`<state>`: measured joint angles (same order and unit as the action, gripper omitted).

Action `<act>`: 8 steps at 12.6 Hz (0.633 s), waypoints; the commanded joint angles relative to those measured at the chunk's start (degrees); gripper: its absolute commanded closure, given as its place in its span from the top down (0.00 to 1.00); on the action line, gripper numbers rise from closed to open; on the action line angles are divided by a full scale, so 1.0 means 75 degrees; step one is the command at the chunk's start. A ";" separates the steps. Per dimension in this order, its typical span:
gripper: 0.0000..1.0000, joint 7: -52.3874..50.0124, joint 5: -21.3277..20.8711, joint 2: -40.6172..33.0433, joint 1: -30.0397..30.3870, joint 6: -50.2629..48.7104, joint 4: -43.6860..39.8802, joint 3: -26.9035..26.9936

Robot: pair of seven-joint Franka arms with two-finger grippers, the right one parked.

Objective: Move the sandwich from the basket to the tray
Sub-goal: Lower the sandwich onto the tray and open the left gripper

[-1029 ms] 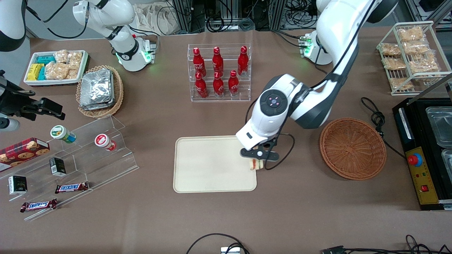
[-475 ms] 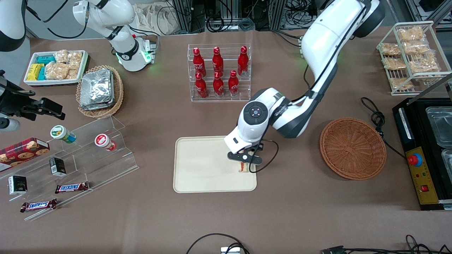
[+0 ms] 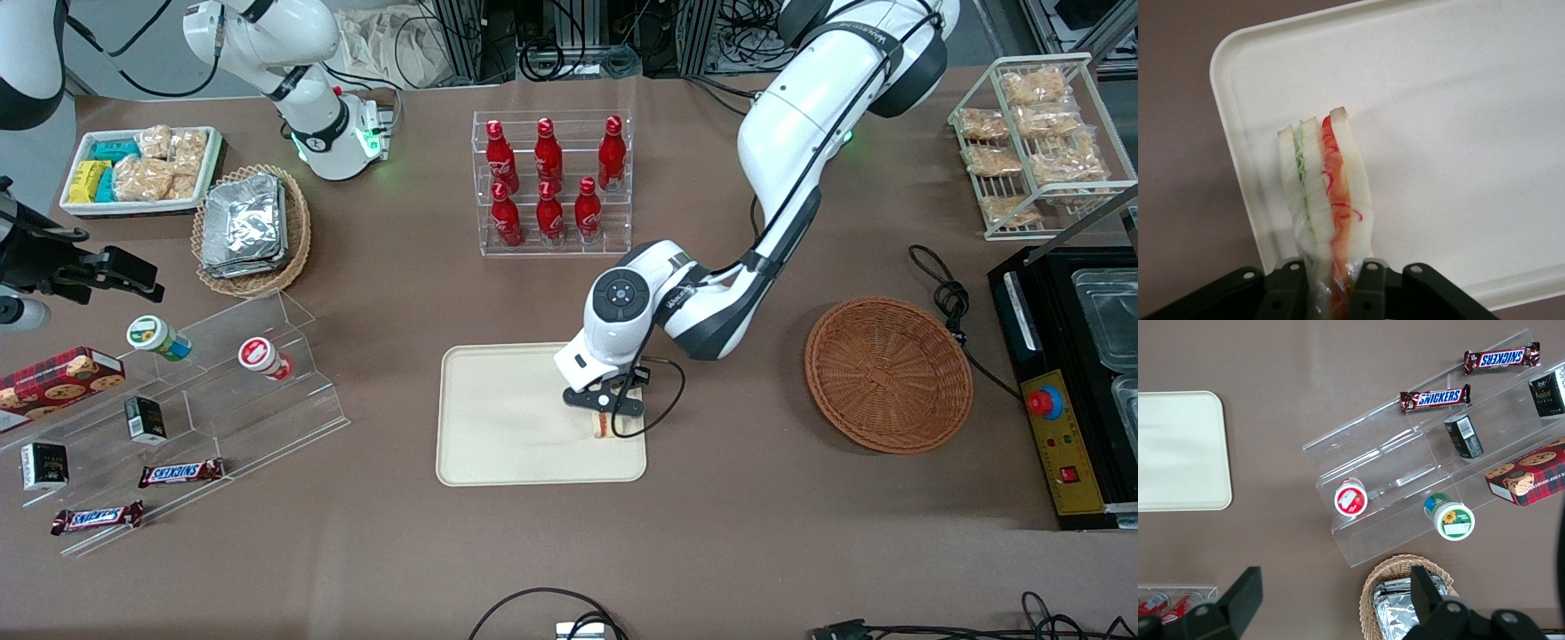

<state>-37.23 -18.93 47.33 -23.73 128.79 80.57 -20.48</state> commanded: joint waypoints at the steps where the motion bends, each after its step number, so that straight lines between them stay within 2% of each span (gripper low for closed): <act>1: 0.00 -0.0169 -0.0159 0.0263 -0.0129 0.0148 -0.0301 0.0071; 4: 0.04 -0.0193 -0.0159 0.0333 -0.0211 0.0184 -0.0313 0.0083; 5: 0.14 -0.0274 -0.0159 0.0345 -0.0211 0.0195 -0.0313 0.0094; 6: 0.35 -0.0449 -0.0159 0.0380 -0.0211 0.0195 -0.0313 0.0095; 8: 0.65 -0.0731 -0.0159 0.0404 -0.0211 0.0370 -0.0313 0.0095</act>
<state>-39.94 -19.00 48.87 -24.22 130.71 80.53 -20.45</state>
